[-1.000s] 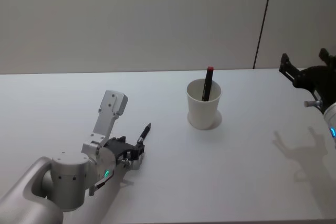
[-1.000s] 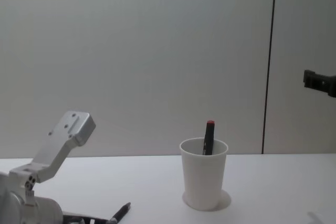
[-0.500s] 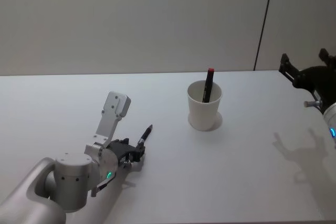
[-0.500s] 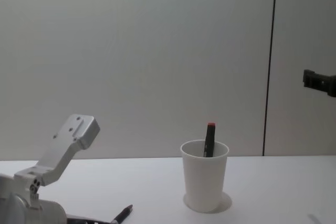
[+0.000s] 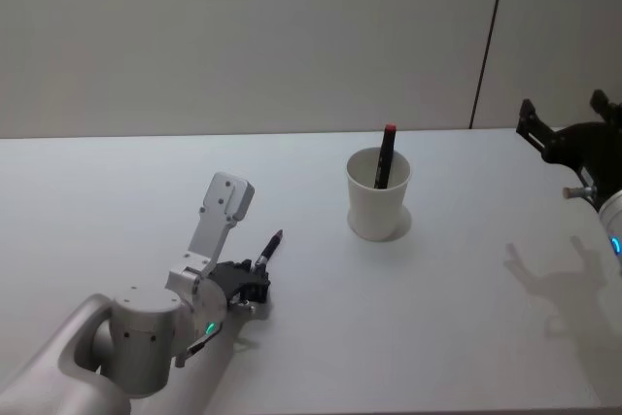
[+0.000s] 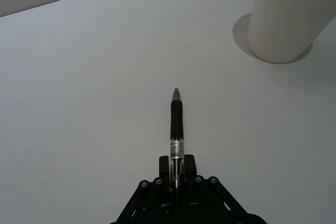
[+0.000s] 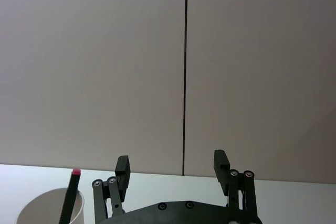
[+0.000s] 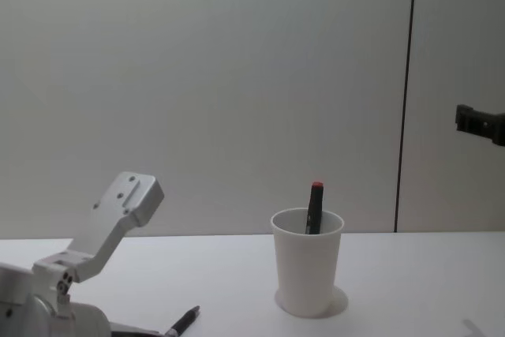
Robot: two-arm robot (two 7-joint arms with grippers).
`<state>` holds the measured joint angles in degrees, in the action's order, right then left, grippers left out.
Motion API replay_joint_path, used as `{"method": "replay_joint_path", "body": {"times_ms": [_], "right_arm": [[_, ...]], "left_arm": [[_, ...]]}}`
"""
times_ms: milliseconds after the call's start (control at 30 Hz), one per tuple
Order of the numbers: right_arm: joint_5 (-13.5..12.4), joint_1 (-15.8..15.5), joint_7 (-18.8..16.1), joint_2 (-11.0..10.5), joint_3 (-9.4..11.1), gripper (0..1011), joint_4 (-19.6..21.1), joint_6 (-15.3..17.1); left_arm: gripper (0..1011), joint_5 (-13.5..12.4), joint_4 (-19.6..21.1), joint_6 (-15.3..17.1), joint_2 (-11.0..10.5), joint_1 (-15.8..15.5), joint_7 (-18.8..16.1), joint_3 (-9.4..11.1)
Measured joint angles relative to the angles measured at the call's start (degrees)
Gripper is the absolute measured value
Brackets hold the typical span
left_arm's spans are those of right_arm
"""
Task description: Place the pen into the pen holder.
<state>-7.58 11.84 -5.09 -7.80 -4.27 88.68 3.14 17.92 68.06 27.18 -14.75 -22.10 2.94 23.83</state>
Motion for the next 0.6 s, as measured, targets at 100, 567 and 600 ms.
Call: {"method": "replay_joint_path", "body": {"times_ms": [100, 567, 600], "right_arm": [[0.00, 0.00, 0.00, 0.00, 0.00, 1002, 0.00, 0.00], [0.00, 0.00, 0.00, 0.00, 0.00, 1002, 0.00, 0.00], [0.00, 0.00, 0.00, 0.00, 0.00, 1001, 0.00, 0.00]], "left_arm": [[147, -0.48, 0.14, 0.00, 0.11, 0.03, 0.00, 0.13], [144, -1.17, 0.38, 0.09, 0.30, 0.05, 0.49, 0.19], [144, -1.19, 0.64, 0.02, 0.25, 0.16, 0.49, 0.16]]}}
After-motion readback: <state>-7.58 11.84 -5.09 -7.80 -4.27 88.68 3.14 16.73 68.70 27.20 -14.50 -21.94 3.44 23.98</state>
